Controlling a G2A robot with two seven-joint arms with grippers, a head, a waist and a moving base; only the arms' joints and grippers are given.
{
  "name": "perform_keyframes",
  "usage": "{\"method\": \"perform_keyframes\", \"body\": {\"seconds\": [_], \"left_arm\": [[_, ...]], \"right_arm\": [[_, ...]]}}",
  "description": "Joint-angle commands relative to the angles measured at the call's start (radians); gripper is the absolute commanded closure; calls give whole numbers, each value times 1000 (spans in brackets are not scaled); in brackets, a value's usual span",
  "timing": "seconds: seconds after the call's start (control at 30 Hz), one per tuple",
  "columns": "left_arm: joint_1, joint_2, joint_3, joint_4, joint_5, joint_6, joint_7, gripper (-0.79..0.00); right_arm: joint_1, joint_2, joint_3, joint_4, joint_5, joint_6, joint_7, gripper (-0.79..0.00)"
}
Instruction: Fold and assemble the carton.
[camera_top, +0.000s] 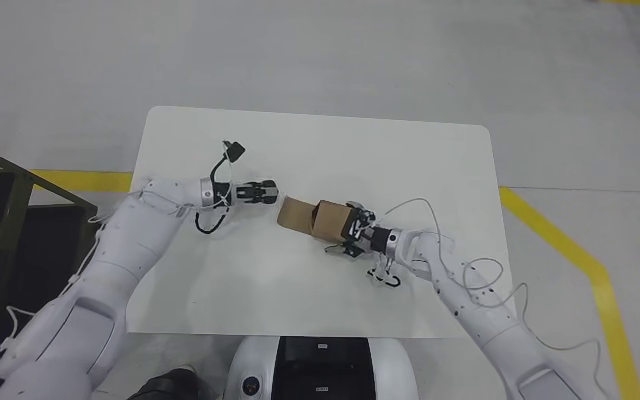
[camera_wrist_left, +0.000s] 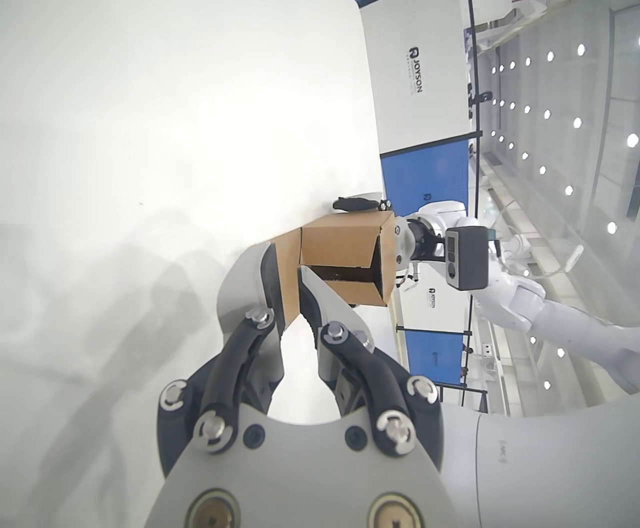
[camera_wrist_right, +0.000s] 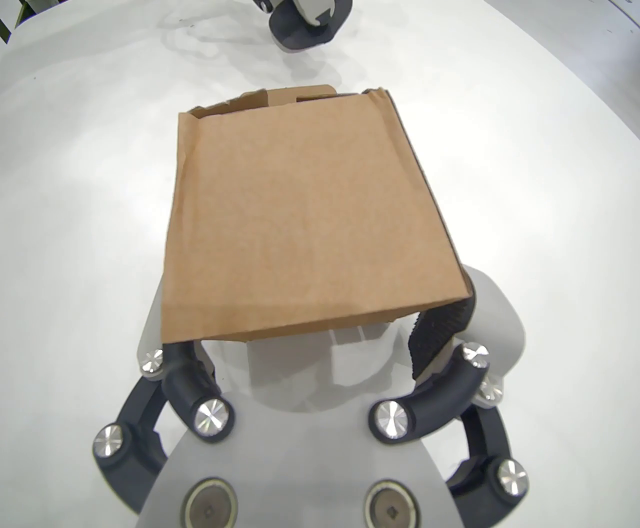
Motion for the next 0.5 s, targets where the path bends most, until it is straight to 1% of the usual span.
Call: {"method": "perform_keyframes", "body": {"seconds": [0.0, 0.03, 0.1, 0.17, 0.2, 0.23, 0.27, 0.3, 0.33, 0.37, 0.4, 0.43, 0.47], "left_arm": [[4, 3, -9, -3, 4, 4, -3, -46], [7, 5, -13, -6, 5, 6, -3, -43], [10, 7, -20, -13, 6, 10, -4, -43], [15, 9, -27, -20, 7, 12, -6, -46], [16, 10, -30, -23, 6, 15, -8, -46], [18, 11, -33, -25, 6, 17, -9, -46], [19, 12, -35, -28, 7, 19, -11, -46], [20, 12, -37, -31, 6, 22, -14, -49], [21, 13, -39, -34, 6, 24, -16, -49], [22, 13, -42, -35, 6, 27, -18, -49], [23, 14, -44, -38, 4, 28, -19, -49], [24, 14, -46, -39, 3, 30, -21, -55], [24, 14, -48, -41, 2, 32, -23, -58]], "right_arm": [[7, -3, -6, 10, -3, 1, -14, -785], [10, -4, -9, 15, -3, 0, -24, -785], [17, -7, -15, 25, -8, -4, -49, -646], [25, -8, -21, 38, -18, -13, -75, -637], [29, -9, -24, 44, -24, -13, -84, -653], [31, -10, -27, 50, -26, -14, -99, -646], [34, -11, -30, 58, -28, -14, -113, -619], [38, -12, -32, 67, -30, -13, -121, -511], [41, -14, -34, 74, -28, -13, -134, -360], [43, -16, -38, 81, -27, -16, -148, -249], [47, -17, -41, 89, -31, -17, -156, -182], [50, -18, -44, 94, -32, -20, -167, -163], [52, -19, -46, 100, -32, -24, -180, -169]]}}
